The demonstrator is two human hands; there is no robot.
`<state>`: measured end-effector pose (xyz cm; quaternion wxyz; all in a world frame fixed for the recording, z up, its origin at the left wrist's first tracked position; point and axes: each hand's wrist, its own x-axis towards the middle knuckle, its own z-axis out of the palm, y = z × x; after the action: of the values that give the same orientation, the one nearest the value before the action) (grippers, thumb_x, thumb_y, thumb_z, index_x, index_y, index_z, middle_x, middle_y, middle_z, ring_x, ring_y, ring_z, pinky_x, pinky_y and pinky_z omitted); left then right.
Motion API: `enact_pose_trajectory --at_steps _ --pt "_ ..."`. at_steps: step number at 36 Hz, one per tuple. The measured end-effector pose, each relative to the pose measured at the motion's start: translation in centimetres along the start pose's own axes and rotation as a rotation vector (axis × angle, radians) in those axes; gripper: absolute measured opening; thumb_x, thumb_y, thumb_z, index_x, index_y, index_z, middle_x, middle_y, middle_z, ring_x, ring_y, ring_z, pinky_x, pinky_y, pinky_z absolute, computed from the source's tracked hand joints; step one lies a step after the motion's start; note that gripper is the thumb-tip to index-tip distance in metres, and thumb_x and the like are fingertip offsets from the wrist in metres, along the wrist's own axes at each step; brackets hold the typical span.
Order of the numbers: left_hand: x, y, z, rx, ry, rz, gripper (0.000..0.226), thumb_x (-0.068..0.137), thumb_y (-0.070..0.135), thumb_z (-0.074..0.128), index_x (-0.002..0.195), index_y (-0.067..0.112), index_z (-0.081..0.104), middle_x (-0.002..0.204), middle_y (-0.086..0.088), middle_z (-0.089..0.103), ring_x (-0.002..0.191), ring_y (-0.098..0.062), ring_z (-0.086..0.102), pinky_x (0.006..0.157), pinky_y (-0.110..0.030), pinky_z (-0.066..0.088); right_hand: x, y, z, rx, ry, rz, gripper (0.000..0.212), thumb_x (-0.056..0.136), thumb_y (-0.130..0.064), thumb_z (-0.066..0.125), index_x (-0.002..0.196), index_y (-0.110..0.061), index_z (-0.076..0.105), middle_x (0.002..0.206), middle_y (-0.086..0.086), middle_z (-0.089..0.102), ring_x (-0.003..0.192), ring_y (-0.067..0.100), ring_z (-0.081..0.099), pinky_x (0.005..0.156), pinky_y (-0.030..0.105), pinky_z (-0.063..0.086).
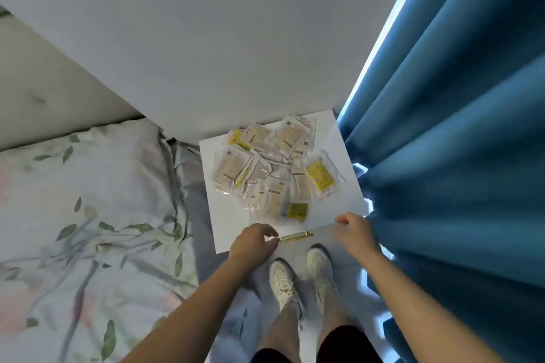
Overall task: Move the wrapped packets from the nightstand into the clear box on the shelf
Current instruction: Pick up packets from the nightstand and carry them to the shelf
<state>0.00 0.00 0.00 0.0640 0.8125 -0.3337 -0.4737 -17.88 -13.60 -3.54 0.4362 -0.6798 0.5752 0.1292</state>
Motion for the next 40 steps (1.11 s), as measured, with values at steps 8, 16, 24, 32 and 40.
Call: enact_pose_trajectory --at_steps 8,16,24,32,40 --pt "8.4 1.0 1.4 -0.197 0.135 -0.026 0.023 0.091 0.026 0.059 0.110 0.017 0.069 0.115 0.001 0.066 0.086 -0.013 0.061 0.076 -0.020 0.039 8.5 -1.8 1.8 0.059 0.264 -0.078 0.033 0.085 -0.021 0.067 0.116 -0.010 0.061 0.114 0.012 0.064 0.108 0.033 0.051 0.087 0.038 0.043" --pt "11.5 0.8 4.4 -0.318 0.144 -0.055 0.019 0.089 0.022 0.062 0.104 0.014 0.069 0.112 -0.007 0.062 0.082 -0.014 0.060 0.064 -0.012 0.039 15.9 -4.5 2.3 -0.204 0.218 -0.013 0.082 0.078 -0.046 0.071 0.143 -0.022 0.028 0.142 0.010 0.037 0.127 0.034 0.035 0.098 0.046 0.038" --pt "11.9 2.2 4.8 -0.425 0.115 -0.053 0.025 0.092 0.023 0.059 0.115 0.014 0.064 0.112 0.000 0.061 0.093 -0.014 0.059 0.078 -0.019 0.040 17.4 -3.2 1.5 -0.205 0.206 0.051 0.073 0.072 -0.046 0.077 0.126 -0.015 0.038 0.125 0.013 0.055 0.115 0.036 0.052 0.090 0.046 0.042" --pt "13.0 4.5 4.3 -0.640 0.142 -0.111 0.027 0.093 0.025 0.058 0.117 0.011 0.061 0.112 -0.003 0.065 0.099 -0.019 0.062 0.085 -0.031 0.050 15.4 -2.1 0.3 0.469 0.104 0.075 0.044 0.074 -0.025 0.081 0.107 -0.015 0.053 0.093 -0.005 0.062 0.082 0.013 0.059 0.058 0.020 0.046" --pt "13.1 5.7 3.6 -1.292 -0.069 -0.140 0.061 0.075 0.048 0.074 0.120 0.011 0.057 0.111 -0.012 0.070 0.101 -0.029 0.068 0.089 -0.045 0.054 12.0 -3.8 1.6 0.782 -0.239 -0.019 0.008 0.091 -0.024 0.059 0.099 -0.026 0.061 0.098 -0.002 0.071 0.091 0.014 0.068 0.078 0.025 0.056"
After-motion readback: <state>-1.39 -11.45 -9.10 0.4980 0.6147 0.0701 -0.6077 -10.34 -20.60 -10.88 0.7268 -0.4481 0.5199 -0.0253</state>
